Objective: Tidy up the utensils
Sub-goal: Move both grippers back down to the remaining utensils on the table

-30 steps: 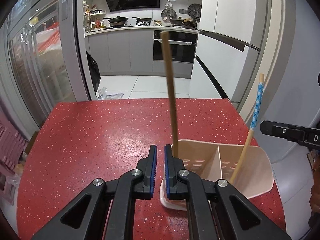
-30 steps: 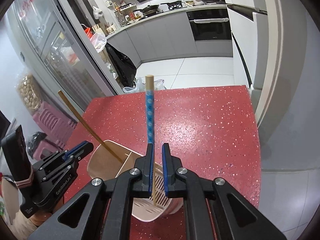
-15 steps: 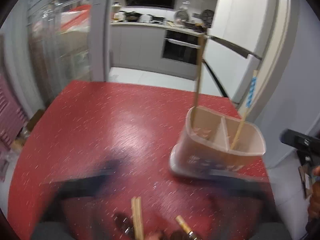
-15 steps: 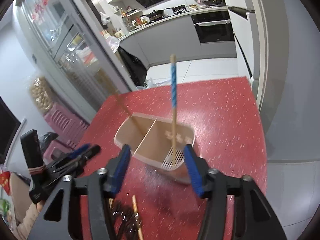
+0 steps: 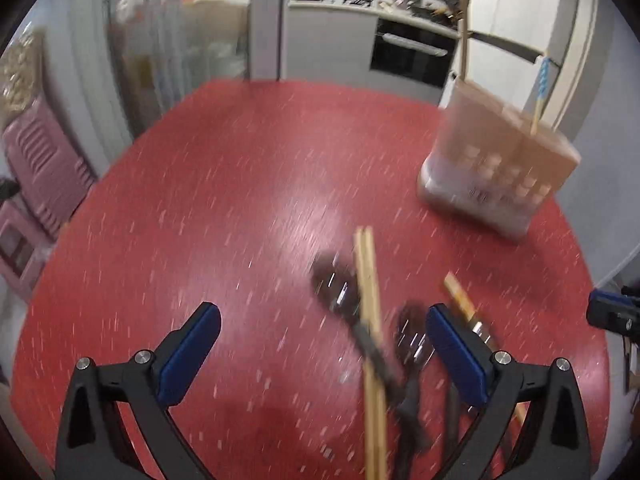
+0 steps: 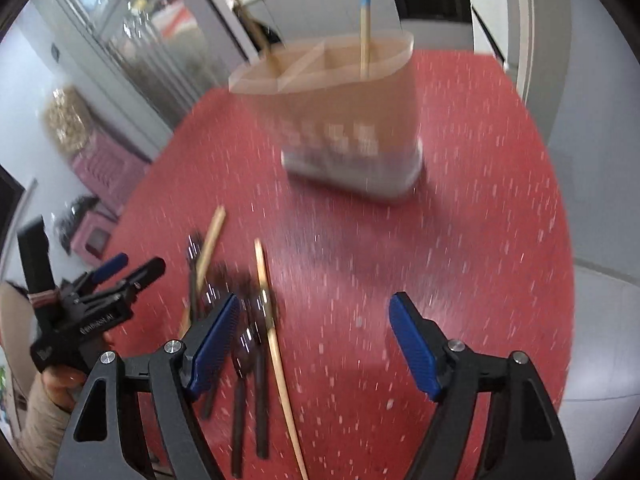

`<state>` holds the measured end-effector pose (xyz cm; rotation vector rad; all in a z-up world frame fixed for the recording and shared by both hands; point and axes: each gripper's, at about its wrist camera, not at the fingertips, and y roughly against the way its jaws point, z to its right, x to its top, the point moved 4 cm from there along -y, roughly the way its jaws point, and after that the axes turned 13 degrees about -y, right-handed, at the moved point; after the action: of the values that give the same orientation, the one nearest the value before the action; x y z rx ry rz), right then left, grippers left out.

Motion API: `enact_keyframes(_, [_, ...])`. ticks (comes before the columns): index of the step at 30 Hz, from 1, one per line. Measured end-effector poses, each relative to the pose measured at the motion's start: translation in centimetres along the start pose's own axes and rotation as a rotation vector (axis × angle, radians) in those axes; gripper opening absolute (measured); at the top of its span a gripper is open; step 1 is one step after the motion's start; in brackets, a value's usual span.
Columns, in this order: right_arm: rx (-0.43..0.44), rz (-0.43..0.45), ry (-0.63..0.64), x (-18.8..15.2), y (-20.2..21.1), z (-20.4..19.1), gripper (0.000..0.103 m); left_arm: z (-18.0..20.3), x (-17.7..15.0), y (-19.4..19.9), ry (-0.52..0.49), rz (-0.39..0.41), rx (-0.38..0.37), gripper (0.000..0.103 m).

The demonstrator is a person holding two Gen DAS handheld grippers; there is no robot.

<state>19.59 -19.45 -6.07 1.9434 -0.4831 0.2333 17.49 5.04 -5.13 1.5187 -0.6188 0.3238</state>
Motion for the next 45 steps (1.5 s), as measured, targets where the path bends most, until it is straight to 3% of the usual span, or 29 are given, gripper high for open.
enact_keyframes(9, [-0.084, -0.093, 0.031, -4.4, -3.2, 0.4, 0.08, -1.0, -4.1, -2.5, 0.064, -0.068, 0.004, 0.103])
enact_keyframes(17, [-0.164, -0.09, 0.117, -5.4, -3.5, 0.2, 0.08, -1.8, -3.0, -4.3, 0.106, -0.075, -0.018, 0.103])
enact_keyframes(30, [-0.226, -0.105, 0.237, -7.4, -4.7, -2.3, 0.056, -1.8, -1.1, -5.6, 0.116, -0.111, -0.018, 0.103])
enact_keyframes(35, [-0.266, -0.104, 0.317, -7.1, -5.9, -4.6, 0.052, -1.4, -0.8, -5.4, 0.11, -0.116, -0.011, 0.095])
enact_keyframes(37, [-0.277, -0.111, 0.332, -6.7, -6.3, -5.1, 0.051, -1.2, -0.5, -5.4, 0.108, -0.115, -0.027, 0.087])
enact_keyframes(45, [-0.287, -0.152, 0.371, -3.8, -8.6, -7.2, 0.045, 0.0, -0.2, -5.4, 0.054, -0.16, -0.026, 0.086])
